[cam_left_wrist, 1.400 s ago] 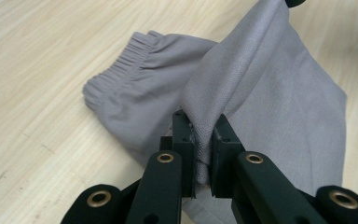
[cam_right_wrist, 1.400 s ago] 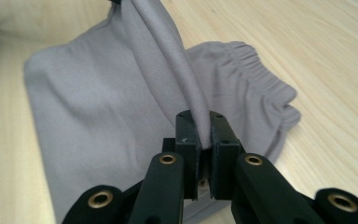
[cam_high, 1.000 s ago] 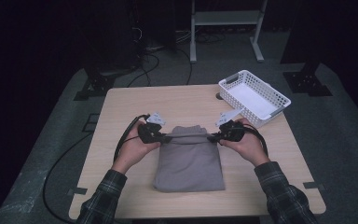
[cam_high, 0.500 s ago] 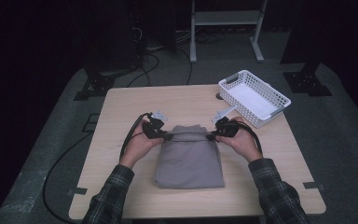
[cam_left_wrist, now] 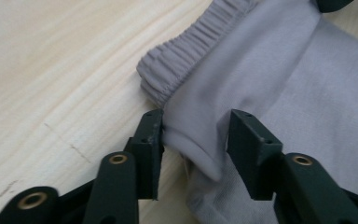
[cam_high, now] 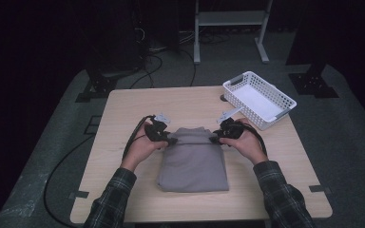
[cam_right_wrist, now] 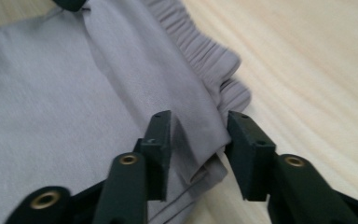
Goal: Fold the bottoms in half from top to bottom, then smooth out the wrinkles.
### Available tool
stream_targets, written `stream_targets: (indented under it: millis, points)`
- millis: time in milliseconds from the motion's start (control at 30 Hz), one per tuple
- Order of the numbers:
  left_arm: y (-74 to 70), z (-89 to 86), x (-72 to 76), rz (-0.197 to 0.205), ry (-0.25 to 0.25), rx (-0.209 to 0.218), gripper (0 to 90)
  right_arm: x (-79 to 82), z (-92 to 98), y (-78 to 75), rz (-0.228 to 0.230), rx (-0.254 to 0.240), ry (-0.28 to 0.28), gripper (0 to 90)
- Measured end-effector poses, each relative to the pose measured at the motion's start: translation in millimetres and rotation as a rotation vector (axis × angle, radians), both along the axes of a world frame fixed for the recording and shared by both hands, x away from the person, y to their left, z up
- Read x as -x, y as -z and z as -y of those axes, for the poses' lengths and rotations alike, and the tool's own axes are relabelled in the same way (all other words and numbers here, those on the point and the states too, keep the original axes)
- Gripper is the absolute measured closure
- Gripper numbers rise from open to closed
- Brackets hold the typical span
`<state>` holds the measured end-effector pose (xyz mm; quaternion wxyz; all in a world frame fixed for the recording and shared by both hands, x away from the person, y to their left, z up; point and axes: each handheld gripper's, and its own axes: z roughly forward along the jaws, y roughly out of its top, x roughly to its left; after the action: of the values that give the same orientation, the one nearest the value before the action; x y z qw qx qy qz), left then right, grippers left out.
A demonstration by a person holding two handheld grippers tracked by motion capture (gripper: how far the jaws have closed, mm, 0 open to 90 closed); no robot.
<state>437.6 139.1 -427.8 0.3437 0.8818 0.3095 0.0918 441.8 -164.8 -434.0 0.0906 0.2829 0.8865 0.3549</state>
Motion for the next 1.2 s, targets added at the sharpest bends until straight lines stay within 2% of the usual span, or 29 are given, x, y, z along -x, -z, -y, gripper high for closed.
stream_targets:
  millis: [100,167,233,300,367,533,700,733,800,867,1200]
  points:
    - [-8.5,-5.3,4.1,0.021,-0.001,0.018,49.2,3.6,5.1,-7.9,0.025,-0.020,0.013,54.2]
    - [-11.5,-7.3,5.9,0.028,0.002,0.016,46.7,6.9,8.9,-13.1,0.046,-0.025,0.020,52.5]
    - [-19.6,-13.5,13.2,0.055,0.002,0.019,45.4,11.1,13.1,-18.2,0.070,-0.026,0.031,51.0]
    - [-24.8,-17.7,19.7,0.065,-0.001,0.035,44.9,16.6,17.0,-23.1,0.090,-0.037,0.034,50.7]
    - [-28.7,-20.9,26.5,0.074,0.003,0.043,45.0,22.8,19.1,-26.3,0.094,-0.060,0.028,50.6]
    - [-30.7,-24.1,42.0,0.086,0.023,0.051,45.1,35.2,16.2,-27.9,0.095,-0.081,-0.011,50.7]
    - [-26.0,-24.8,52.5,0.077,0.036,0.063,44.5,40.7,6.2,-23.7,0.079,-0.091,-0.045,50.6]
    - [-23.6,-24.8,56.3,0.074,0.043,0.059,44.5,42.3,-3.0,-19.8,0.069,-0.083,-0.069,50.6]
    - [-22.6,-24.8,57.9,0.072,0.045,0.056,44.4,42.4,-6.3,-18.2,0.065,-0.082,-0.078,50.5]
    - [-20.0,-25.2,62.1,0.066,0.047,0.062,44.3,42.6,-19.4,-12.2,0.049,-0.071,-0.109,50.2]
    - [-10.9,-21.8,65.8,0.045,0.059,0.059,42.9,31.6,-51.2,5.5,0.013,-0.039,-0.151,49.2]
